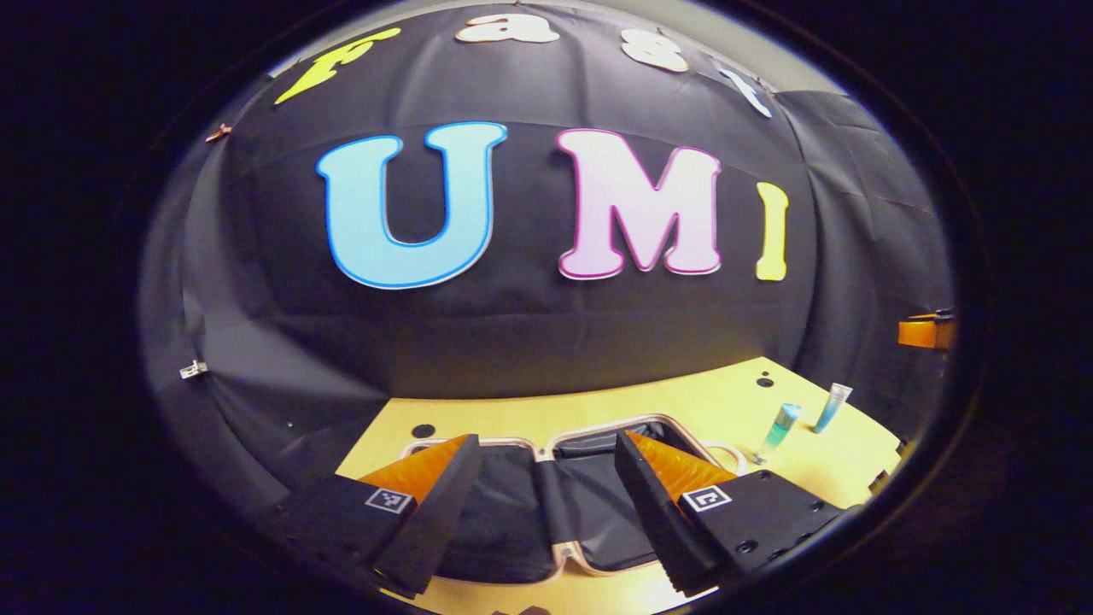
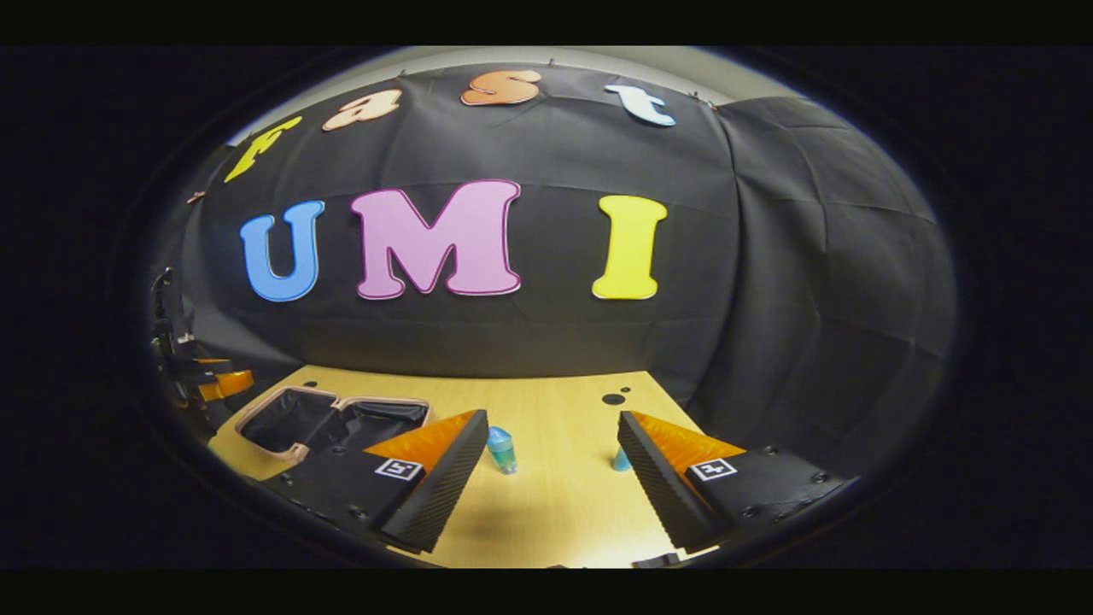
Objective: First open the suitcase, pack the skin care products into it, and then close the suitcase.
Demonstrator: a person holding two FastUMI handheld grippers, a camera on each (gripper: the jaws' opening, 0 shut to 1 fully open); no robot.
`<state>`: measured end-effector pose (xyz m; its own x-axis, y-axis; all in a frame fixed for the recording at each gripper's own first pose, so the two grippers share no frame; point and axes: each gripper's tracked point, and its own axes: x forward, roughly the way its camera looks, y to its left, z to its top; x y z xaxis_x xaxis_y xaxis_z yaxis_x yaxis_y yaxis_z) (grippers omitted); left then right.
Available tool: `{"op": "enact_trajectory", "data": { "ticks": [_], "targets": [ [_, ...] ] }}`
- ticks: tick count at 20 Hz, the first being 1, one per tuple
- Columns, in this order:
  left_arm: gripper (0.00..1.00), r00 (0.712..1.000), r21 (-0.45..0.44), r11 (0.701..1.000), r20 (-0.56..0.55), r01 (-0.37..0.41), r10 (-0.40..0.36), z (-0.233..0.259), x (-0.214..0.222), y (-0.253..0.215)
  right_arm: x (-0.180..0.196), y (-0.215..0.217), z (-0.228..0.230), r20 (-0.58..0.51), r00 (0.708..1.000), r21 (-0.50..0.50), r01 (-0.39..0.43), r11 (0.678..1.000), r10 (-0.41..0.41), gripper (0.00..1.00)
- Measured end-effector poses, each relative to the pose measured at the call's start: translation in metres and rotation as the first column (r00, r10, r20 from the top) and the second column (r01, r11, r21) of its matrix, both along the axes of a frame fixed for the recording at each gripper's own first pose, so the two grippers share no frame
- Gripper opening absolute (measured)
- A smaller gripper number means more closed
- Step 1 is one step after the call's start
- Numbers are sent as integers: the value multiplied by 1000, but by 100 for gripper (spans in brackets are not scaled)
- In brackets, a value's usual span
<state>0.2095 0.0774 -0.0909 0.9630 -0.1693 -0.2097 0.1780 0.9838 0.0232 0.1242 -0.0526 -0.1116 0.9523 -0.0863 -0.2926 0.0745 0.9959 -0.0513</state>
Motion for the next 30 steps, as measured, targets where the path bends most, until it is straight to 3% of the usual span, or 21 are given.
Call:
{"op": "enact_trajectory", "data": {
  "ticks": [4, 7, 10, 15, 18, 26, 30],
  "targets": [
    [99, 987, 17, 987, -30, 158, -158, -39, -12, -112, -2, -12, -18, -34, 999, -3, 3, 1000, -3, 97],
    [98, 963, -50, 967, -84, 251, -255, -77, -17, -195, -4, -24, -33, -51, 999, 17, 19, 1000, -19, 97],
    [99, 945, -108, 949, -110, 295, -307, -99, -12, -259, -6, -41, -47, -71, 997, 24, 33, 999, -31, 97],
    [99, 950, -123, 954, -117, 274, -288, -131, 29, -309, 7, -82, -83, -91, 994, 39, 66, 997, -62, 97],
    [100, 940, -134, 945, -132, 298, -315, -154, 53, -337, 15, -103, -105, -106, 991, 41, 86, 995, -81, 97],
    [98, 942, -77, 964, -204, 255, -266, -202, 102, -365, 46, -118, -153, -125, 991, 23, 54, 998, -51, 98],
    [76, 950, -59, 972, -204, 228, -235, -208, 114, -375, 67, -126, -182, -134, 989, 29, 68, 997, -63, 97]
  ]
}}
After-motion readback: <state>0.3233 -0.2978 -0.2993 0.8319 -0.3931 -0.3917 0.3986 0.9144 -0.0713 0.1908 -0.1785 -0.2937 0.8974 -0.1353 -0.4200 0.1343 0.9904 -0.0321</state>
